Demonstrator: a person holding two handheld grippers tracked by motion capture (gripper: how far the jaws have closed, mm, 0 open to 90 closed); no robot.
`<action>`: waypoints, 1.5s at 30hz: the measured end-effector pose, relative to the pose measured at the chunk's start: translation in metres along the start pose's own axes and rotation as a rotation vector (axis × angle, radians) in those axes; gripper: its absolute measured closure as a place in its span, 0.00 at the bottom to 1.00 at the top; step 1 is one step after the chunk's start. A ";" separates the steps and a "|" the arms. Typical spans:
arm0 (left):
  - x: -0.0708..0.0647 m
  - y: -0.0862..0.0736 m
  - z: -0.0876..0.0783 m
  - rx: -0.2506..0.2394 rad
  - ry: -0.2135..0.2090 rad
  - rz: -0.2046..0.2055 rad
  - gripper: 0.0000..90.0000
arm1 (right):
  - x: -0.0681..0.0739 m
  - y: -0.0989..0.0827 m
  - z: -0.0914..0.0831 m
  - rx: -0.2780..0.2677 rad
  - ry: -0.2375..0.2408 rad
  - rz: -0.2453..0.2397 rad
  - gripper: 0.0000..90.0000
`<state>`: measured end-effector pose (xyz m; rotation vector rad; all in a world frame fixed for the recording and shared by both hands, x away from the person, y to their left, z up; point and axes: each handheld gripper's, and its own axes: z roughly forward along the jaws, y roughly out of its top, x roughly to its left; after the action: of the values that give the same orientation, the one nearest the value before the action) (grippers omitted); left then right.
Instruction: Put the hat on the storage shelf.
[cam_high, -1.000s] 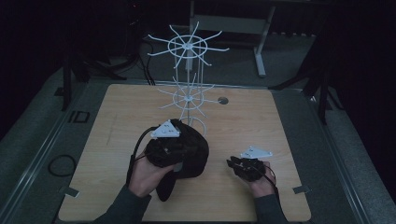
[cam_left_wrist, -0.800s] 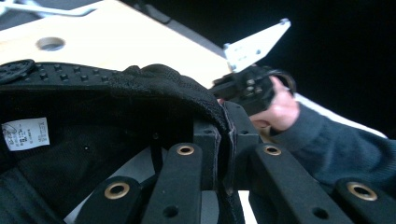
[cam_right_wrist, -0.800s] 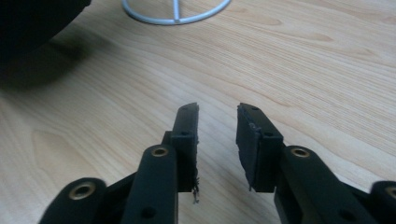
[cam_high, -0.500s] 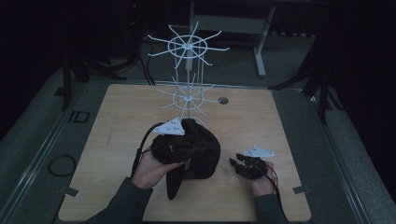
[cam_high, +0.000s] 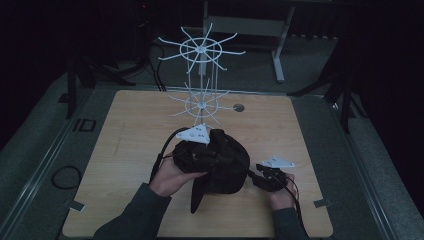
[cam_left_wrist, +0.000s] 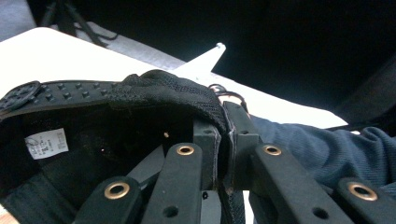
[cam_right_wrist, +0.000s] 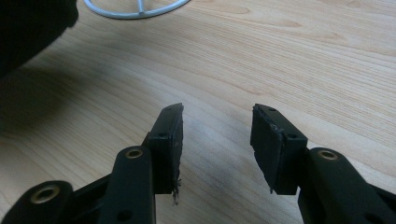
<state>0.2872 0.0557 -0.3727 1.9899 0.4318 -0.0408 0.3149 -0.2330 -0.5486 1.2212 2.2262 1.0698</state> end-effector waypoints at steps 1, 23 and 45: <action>0.000 0.001 0.002 0.002 -0.008 0.001 0.95 | 0.000 0.000 0.000 0.001 -0.002 -0.002 0.59; 0.003 0.050 0.011 -0.024 -0.106 0.082 0.95 | 0.000 -0.002 0.002 0.017 -0.011 -0.007 0.59; 0.003 0.096 -0.009 -0.081 -0.126 0.135 0.95 | 0.002 -0.002 0.006 0.039 -0.003 -0.011 0.59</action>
<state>0.3192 0.0280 -0.2864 1.9198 0.2139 -0.0621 0.3165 -0.2293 -0.5545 1.2238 2.2595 1.0243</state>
